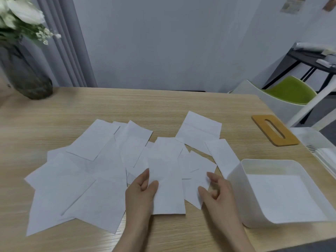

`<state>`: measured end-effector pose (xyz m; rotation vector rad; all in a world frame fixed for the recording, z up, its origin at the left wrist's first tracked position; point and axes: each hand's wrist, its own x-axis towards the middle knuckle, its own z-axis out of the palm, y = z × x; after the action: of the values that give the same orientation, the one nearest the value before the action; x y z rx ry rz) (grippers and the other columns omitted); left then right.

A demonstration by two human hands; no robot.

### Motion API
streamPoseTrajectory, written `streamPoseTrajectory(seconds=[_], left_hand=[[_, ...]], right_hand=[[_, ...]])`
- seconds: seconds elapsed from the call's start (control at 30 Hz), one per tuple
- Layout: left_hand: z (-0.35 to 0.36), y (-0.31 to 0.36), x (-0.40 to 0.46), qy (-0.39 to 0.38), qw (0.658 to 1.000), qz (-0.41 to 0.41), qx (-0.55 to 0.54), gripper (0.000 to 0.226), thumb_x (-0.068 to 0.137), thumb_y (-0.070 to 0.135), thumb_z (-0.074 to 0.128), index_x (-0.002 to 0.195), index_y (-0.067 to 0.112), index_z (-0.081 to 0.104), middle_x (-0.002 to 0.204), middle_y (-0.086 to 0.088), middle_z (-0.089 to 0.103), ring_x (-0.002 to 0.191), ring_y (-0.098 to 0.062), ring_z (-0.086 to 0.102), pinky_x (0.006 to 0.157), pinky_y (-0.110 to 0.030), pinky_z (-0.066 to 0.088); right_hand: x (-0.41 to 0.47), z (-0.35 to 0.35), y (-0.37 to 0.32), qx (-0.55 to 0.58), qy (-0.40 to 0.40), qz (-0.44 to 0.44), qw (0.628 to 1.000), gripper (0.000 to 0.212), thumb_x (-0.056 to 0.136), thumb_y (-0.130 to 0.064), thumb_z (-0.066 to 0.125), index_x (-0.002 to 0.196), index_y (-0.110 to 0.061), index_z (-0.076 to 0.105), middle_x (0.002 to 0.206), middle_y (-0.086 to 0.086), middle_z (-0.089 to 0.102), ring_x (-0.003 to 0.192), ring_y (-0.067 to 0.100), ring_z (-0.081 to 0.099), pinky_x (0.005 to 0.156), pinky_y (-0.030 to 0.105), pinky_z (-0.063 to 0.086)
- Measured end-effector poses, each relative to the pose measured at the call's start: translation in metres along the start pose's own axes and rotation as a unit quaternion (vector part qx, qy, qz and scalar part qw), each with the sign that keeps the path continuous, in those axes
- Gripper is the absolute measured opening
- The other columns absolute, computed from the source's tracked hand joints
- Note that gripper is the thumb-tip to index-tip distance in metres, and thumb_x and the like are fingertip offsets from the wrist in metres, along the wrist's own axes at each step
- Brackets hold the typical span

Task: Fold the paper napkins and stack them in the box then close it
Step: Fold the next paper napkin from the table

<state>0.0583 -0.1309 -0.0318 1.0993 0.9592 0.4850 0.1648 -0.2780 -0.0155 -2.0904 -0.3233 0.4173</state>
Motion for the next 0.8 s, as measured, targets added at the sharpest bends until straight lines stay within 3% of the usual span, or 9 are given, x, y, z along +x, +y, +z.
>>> streamPoseTrajectory(seconds=[0.07, 0.13, 0.17, 0.23, 0.3, 0.4, 0.67, 0.73, 0.8], left_hand=[[-0.001, 0.001, 0.000, -0.002, 1.000, -0.004, 0.010, 0.036, 0.088, -0.003, 0.060, 0.107, 0.027, 0.070, 0.095, 0.008, 0.077, 0.090, -0.011, 0.073, 0.082, -0.035, 0.054], [-0.001, 0.002, 0.001, 0.001, 1.000, -0.004, 0.014, 0.035, 0.088, -0.003, 0.059, 0.098, 0.028, 0.071, 0.092, 0.006, 0.077, 0.086, -0.012, 0.074, 0.078, -0.034, 0.054], [-0.001, 0.001, 0.002, 0.003, 1.000, -0.004, 0.016, 0.033, 0.088, -0.002, 0.059, 0.099, 0.026, 0.072, 0.091, 0.005, 0.078, 0.086, -0.013, 0.074, 0.078, -0.034, 0.054], [-0.003, 0.000, 0.004, 0.010, 1.000, -0.006, 0.020, 0.029, 0.088, -0.001, 0.059, 0.103, 0.020, 0.072, 0.090, 0.005, 0.078, 0.086, -0.014, 0.074, 0.081, -0.035, 0.055], [-0.004, -0.001, 0.006, 0.015, 1.000, -0.008, 0.019, 0.027, 0.088, -0.001, 0.060, 0.107, 0.016, 0.071, 0.090, 0.004, 0.078, 0.087, -0.015, 0.073, 0.082, -0.036, 0.055], [-0.004, 0.000, 0.006, 0.011, 1.000, -0.012, 0.014, 0.022, 0.088, 0.001, 0.063, 0.102, 0.015, 0.071, 0.087, 0.002, 0.078, 0.083, -0.017, 0.074, 0.079, -0.035, 0.056], [-0.005, 0.000, 0.007, 0.009, 0.999, -0.010, 0.030, 0.017, 0.088, 0.006, 0.063, 0.096, 0.017, 0.071, 0.084, 0.004, 0.077, 0.080, -0.016, 0.073, 0.078, -0.037, 0.056], [-0.004, 0.000, 0.007, 0.010, 0.999, -0.009, 0.033, 0.019, 0.089, 0.004, 0.061, 0.097, 0.017, 0.071, 0.085, 0.004, 0.077, 0.081, -0.015, 0.073, 0.080, -0.037, 0.056], [-0.004, -0.001, 0.008, 0.011, 0.999, -0.010, 0.039, 0.020, 0.090, 0.003, 0.060, 0.098, 0.017, 0.070, 0.085, 0.005, 0.077, 0.081, -0.015, 0.073, 0.080, -0.037, 0.056]], right_hand=[[0.005, -0.003, 0.003, -0.002, 0.012, 0.016, 1.000, 0.049, 0.084, -0.018, 0.066, 0.128, -0.024, 0.044, 0.121, -0.004, 0.049, 0.064, -0.012, 0.054, 0.065, 0.015, 0.037], [0.010, -0.003, 0.002, 0.033, 0.013, 0.030, 0.999, 0.051, 0.082, -0.016, 0.068, 0.124, -0.028, 0.042, 0.123, -0.010, 0.047, 0.076, -0.020, 0.054, 0.067, 0.014, 0.037], [0.012, -0.002, 0.001, 0.056, 0.015, 0.038, 0.998, 0.051, 0.080, -0.015, 0.069, 0.121, -0.030, 0.042, 0.121, -0.012, 0.050, 0.086, -0.016, 0.056, 0.071, 0.016, 0.040], [0.016, 0.002, -0.001, 0.102, 0.015, 0.073, 0.992, 0.055, 0.079, -0.013, 0.070, 0.126, -0.026, 0.044, 0.115, -0.011, 0.056, 0.099, 0.010, 0.062, 0.083, 0.031, 0.049], [0.019, 0.005, -0.003, 0.138, 0.008, 0.104, 0.985, 0.063, 0.080, -0.010, 0.070, 0.134, -0.021, 0.041, 0.112, -0.002, 0.060, 0.077, 0.019, 0.063, 0.075, 0.035, 0.051], [0.018, 0.009, -0.006, 0.167, -0.007, 0.123, 0.978, 0.069, 0.083, -0.010, 0.068, 0.143, -0.016, 0.034, 0.098, 0.000, 0.065, 0.051, 0.010, 0.051, 0.049, 0.020, 0.041], [0.022, 0.010, -0.006, 0.234, -0.016, 0.164, 0.958, 0.077, 0.084, -0.009, 0.067, 0.148, -0.019, 0.024, 0.054, 0.001, 0.050, 0.037, 0.009, 0.037, 0.035, 0.019, 0.028], [0.023, 0.009, -0.005, 0.247, -0.013, 0.173, 0.953, 0.067, 0.085, -0.008, 0.066, 0.142, -0.019, 0.033, 0.048, 0.003, 0.047, 0.035, 0.009, 0.035, 0.033, 0.019, 0.025], [0.026, 0.008, -0.004, 0.262, -0.022, 0.180, 0.948, 0.040, 0.084, -0.006, 0.065, 0.121, -0.009, 0.050, 0.054, 0.005, 0.052, 0.034, 0.010, 0.033, 0.033, 0.017, 0.022]])
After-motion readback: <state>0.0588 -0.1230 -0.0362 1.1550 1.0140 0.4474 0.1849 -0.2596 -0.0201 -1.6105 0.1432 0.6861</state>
